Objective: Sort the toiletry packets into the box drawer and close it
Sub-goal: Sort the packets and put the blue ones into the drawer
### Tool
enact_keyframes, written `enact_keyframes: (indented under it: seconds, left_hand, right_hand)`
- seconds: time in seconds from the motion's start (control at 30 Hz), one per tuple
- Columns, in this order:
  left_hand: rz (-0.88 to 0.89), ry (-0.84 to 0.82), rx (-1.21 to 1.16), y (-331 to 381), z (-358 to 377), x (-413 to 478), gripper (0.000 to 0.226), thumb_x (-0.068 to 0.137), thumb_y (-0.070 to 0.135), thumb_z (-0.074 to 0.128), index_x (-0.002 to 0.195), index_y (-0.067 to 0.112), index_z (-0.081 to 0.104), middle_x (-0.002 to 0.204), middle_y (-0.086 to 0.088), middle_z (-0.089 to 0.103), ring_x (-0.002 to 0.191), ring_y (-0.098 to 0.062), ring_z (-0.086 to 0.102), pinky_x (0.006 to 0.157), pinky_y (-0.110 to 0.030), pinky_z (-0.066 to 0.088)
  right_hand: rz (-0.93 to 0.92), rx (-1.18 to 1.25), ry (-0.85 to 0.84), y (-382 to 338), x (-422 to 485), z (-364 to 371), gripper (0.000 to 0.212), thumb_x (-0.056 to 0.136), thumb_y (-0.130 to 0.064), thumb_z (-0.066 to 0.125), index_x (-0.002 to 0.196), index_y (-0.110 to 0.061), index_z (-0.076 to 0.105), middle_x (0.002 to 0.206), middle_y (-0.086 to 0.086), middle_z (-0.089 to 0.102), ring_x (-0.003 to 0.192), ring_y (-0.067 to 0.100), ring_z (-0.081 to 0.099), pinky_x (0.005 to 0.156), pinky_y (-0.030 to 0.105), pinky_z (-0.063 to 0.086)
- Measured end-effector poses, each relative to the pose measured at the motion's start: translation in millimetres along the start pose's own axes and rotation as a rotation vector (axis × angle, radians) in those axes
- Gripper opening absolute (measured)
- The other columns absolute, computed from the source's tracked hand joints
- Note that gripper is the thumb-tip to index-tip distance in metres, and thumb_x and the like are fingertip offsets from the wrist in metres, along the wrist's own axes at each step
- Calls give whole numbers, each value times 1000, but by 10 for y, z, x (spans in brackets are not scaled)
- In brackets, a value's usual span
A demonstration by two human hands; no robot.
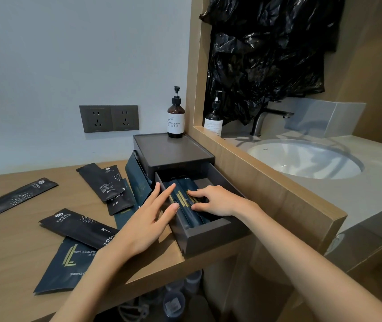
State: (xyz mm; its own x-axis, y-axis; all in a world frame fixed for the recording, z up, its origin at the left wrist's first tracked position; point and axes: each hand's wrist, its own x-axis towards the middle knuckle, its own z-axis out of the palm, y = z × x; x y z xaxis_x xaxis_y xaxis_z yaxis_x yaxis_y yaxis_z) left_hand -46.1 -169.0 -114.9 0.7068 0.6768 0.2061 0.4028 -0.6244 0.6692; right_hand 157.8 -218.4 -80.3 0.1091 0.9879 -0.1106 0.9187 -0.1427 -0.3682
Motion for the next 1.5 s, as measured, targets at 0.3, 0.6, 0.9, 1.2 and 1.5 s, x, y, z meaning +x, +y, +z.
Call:
enact_keyframes:
  seconds: [0.3, 0.6, 0.9, 1.2, 1.5]
  left_hand:
    - [-22, -11, 9, 15, -18, 1, 60, 89, 63, 25, 146, 55, 8, 161, 16, -3, 118, 4, 40, 98, -21, 25]
    - [31, 190, 180, -153, -350, -236, 57, 91, 54, 48, 144, 39, 36, 142, 14, 49, 130, -9, 46, 102, -33, 44]
    - [-30, 119, 349, -467, -553, -568, 46, 91, 52, 50, 133, 35, 53, 133, 11, 59, 121, -9, 53, 98, -30, 43]
    - [-53, 21, 468, -663, -579, -661, 58, 82, 61, 25, 130, 46, 54, 145, 13, 48, 131, -8, 43, 114, -36, 25]
    - [-141, -13, 317, -812, -859, -794, 43, 95, 18, 44, 134, 34, 53, 145, 9, 48, 135, -7, 38, 118, -40, -4]
  right_hand:
    - [5, 44, -15, -74, 33, 13, 57, 97, -30, 53, 149, -20, 32, 153, 6, 37, 139, 25, 38, 111, 40, 34]
    - [-67, 85, 305, -260, -299, -191, 39, 95, -25, 55, 134, -28, 54, 133, -6, 59, 96, 2, 60, 77, 14, 42]
    - [-209, 112, 334, -1075, -227, -97, 34, 95, -22, 55, 129, -26, 57, 111, -8, 64, 89, 5, 58, 80, 21, 45]
    - [-87, -298, 294, -1116, 363, 171, 35, 97, -25, 50, 132, -26, 52, 120, 7, 65, 116, 27, 52, 98, 41, 42]
    - [18, -506, 453, -1197, 586, 337, 32, 95, -39, 52, 125, -29, 57, 112, 2, 68, 112, 25, 53, 92, 37, 34]
